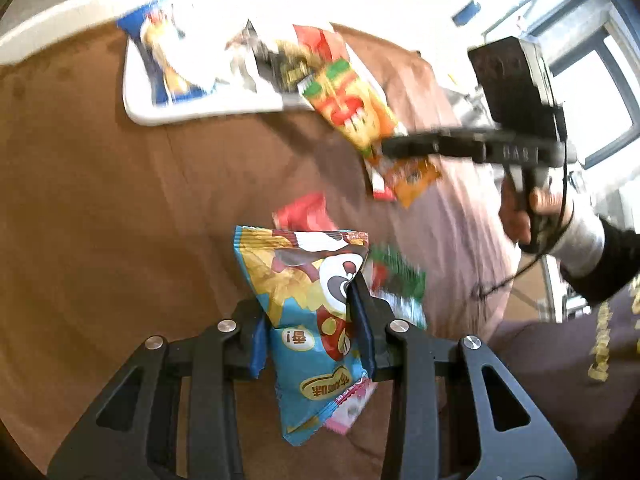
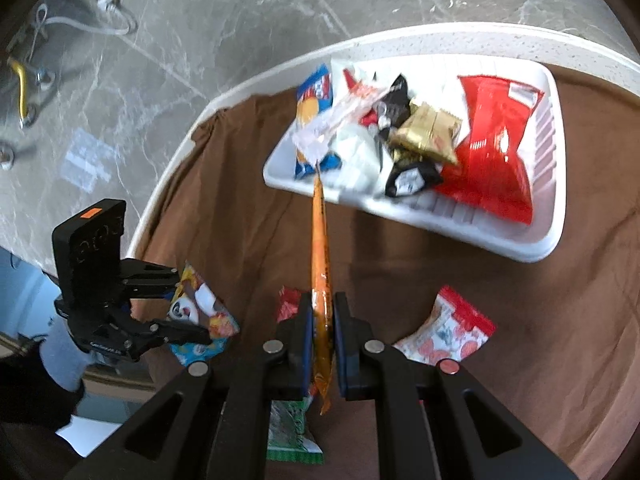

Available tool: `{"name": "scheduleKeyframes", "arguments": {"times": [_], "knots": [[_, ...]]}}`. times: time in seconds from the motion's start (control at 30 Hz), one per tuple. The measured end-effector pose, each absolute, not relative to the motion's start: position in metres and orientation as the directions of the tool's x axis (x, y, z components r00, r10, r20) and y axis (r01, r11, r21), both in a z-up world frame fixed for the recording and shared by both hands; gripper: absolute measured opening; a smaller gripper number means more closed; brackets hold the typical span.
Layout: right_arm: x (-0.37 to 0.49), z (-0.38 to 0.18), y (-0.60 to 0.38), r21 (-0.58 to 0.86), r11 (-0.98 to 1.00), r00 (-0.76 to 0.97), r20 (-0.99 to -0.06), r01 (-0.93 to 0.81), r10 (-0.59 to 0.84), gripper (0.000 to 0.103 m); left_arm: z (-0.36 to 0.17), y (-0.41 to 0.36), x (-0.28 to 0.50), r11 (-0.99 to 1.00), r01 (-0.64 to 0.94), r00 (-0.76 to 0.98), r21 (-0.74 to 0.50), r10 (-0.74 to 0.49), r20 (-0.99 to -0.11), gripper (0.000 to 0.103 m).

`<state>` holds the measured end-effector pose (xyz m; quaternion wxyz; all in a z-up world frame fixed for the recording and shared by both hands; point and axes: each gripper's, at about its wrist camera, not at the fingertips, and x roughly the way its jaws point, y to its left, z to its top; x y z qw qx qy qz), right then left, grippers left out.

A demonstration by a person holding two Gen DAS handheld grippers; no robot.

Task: Organize snacks
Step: 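Carry both packets over the white tray, drop them in, open both tools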

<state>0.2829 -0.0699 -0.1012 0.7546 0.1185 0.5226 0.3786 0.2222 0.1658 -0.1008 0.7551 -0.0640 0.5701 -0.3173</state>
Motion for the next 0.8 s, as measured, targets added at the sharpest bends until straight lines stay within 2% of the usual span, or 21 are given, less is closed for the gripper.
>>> {"name": "scheduleKeyframes", "arguments": {"times": [0.4,0.57,0.8], "knots": [[0.342,-0.072,-0.1,0.659,0.673,0.295,-0.605,-0.336,0.74,0.011,-0.075,0.157,0.332,0.782,0.339,0.271,-0.523,-0.613,-0.742,0.033],[0.369,-0.069,-0.112,0.664,0.692,0.345,-0.602,-0.285,0.72,0.011,-0.074,0.141,0.378,0.787,0.314,0.307,-0.531,-0.613,-0.728,0.033],[0.399,-0.078,-0.113,0.634,0.732,0.367,-0.638,-0.247,0.677,0.013,-0.093,0.128,0.422,0.85,0.26,0.344,-0.459,-0.525,-0.778,0.033]]}}
